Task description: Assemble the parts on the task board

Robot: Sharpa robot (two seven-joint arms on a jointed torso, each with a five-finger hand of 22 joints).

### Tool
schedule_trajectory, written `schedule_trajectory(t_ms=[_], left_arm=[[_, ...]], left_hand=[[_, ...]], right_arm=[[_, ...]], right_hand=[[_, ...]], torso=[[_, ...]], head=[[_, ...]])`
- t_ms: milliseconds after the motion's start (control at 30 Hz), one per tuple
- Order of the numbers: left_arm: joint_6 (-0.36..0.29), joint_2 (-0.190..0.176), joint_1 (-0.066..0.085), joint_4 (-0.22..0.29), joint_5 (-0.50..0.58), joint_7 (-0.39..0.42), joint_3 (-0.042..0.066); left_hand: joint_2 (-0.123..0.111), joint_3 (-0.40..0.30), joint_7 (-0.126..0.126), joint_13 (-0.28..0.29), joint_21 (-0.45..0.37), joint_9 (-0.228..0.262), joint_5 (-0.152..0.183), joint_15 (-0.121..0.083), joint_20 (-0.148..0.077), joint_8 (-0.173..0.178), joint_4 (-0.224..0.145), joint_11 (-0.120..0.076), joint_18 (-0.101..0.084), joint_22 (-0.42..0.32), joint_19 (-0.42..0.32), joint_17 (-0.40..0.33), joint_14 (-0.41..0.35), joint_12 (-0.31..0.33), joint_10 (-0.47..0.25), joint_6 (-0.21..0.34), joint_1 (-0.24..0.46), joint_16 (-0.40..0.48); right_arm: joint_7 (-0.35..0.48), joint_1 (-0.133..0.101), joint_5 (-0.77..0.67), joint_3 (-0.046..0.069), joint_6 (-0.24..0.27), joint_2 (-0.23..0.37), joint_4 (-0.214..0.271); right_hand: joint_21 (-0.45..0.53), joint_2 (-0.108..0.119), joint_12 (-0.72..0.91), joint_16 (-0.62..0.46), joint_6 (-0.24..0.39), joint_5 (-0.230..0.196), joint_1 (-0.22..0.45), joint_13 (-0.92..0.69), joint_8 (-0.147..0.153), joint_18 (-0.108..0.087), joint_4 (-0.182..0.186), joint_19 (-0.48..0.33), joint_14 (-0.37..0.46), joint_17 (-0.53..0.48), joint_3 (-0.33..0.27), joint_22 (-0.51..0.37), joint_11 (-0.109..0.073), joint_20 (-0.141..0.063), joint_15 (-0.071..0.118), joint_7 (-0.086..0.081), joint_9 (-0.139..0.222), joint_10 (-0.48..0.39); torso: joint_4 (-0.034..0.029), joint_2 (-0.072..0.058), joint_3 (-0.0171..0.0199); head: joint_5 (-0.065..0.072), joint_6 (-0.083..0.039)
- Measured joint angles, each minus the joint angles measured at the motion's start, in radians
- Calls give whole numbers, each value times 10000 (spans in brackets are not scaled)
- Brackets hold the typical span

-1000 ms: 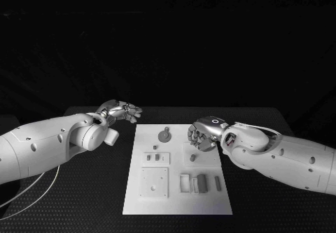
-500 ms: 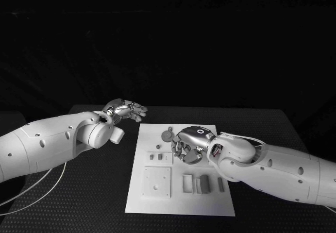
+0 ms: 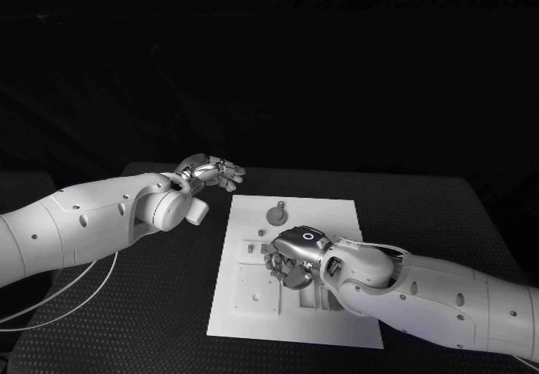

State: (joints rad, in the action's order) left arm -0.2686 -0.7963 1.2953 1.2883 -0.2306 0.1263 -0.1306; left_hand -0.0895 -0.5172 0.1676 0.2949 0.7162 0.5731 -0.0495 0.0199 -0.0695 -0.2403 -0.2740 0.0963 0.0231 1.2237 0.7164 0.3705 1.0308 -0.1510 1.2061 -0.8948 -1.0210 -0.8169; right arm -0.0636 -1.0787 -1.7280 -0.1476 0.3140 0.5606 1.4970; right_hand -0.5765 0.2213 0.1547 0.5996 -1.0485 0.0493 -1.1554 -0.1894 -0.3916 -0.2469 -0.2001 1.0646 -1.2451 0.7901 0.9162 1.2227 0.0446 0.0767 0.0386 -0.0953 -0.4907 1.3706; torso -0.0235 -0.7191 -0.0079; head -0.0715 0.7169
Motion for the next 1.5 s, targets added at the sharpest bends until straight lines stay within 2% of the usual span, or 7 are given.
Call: schedule_trajectory(t_ms=[367, 567, 1500], left_arm=[[11, 47, 11, 6, 14, 1, 0], [15, 46, 12, 6, 17, 0, 0], [40, 20, 15, 45, 27, -5, 0]], left_hand=[[0, 22, 0, -1, 0, 0, 0, 0, 0, 0, 22, 0, 0, 0, 0, 9, 0, 0, 0, 0, 0, 0], [0, 22, 0, -2, 0, 0, 0, -39, -37, 0, 22, 0, -5, 0, 37, 8, 38, 0, 0, 0, 0, 0], [-40, 22, 0, 4, 0, -1, 0, -38, -37, 0, 22, -1, -7, 0, 37, 36, 38, -37, 1, 0, 40, 38]], right_arm=[[-24, 267, -267, -44, 8, -296, -297], [-40, 321, -371, -63, -19, -402, -379], [-72, 321, -461, -68, -119, -526, -784]], right_hand=[[0, 1, -1, 0, 13, 0, -1, 1, 5, 0, 0, -1, 0, 13, 0, 0, 0, 1, -1, -11, 0, 0], [0, 1, -1, 0, 13, 0, 0, 2, 8, -1, 0, -1, 1, 19, 0, 0, 0, 2, -2, -12, -14, -1], [0, 24, -1, 0, 16, 0, 28, -20, 16, -7, 0, -2, 1, 66, -1, 23, 1, 4, -4, -14, -26, -1]], torso=[[9, -4, 12], [25, -2, 25], [25, 4, 14]], head=[[-138, 119], [-200, 151], [-216, 248]])
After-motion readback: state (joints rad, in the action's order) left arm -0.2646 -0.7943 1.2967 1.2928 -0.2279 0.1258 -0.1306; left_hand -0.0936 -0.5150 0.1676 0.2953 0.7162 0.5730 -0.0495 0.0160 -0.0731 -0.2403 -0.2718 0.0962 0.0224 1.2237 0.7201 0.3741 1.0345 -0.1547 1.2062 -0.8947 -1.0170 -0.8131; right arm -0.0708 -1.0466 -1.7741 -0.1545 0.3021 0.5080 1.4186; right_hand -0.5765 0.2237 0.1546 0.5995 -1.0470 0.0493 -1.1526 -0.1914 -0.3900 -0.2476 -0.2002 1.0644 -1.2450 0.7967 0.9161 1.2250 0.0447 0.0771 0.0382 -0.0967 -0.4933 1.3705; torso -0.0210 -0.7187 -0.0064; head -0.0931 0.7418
